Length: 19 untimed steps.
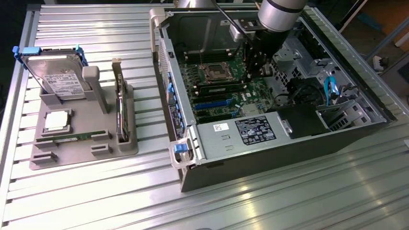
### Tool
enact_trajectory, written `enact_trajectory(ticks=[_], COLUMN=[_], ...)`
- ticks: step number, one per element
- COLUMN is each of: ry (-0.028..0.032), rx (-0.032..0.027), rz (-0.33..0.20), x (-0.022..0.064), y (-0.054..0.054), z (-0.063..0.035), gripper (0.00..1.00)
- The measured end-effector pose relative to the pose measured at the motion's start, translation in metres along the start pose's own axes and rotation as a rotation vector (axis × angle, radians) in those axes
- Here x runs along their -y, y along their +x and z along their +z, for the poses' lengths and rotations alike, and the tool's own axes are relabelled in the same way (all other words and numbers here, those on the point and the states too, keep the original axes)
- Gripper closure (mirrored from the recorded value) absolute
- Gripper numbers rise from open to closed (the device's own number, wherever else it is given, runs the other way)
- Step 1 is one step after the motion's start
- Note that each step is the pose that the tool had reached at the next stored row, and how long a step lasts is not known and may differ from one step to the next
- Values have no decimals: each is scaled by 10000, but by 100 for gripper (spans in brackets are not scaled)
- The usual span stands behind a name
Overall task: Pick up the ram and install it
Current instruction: 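Press down the ram until it locks into place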
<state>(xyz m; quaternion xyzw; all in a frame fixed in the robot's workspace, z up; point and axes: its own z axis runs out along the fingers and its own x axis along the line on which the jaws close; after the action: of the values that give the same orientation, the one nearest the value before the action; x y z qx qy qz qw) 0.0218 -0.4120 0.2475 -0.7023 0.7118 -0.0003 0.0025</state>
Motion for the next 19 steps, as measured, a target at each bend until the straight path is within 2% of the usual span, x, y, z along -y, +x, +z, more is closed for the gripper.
enact_trajectory(ticks=[4, 13, 16, 19], ry=[0, 2, 6, 6], rx=[-47, -84, -103, -112], rz=[-1, 0, -1, 0], x=[-81, -405, -589, -666], y=[1, 6, 8, 9], z=[3, 14, 22, 24], gripper=[89, 89, 89, 89])
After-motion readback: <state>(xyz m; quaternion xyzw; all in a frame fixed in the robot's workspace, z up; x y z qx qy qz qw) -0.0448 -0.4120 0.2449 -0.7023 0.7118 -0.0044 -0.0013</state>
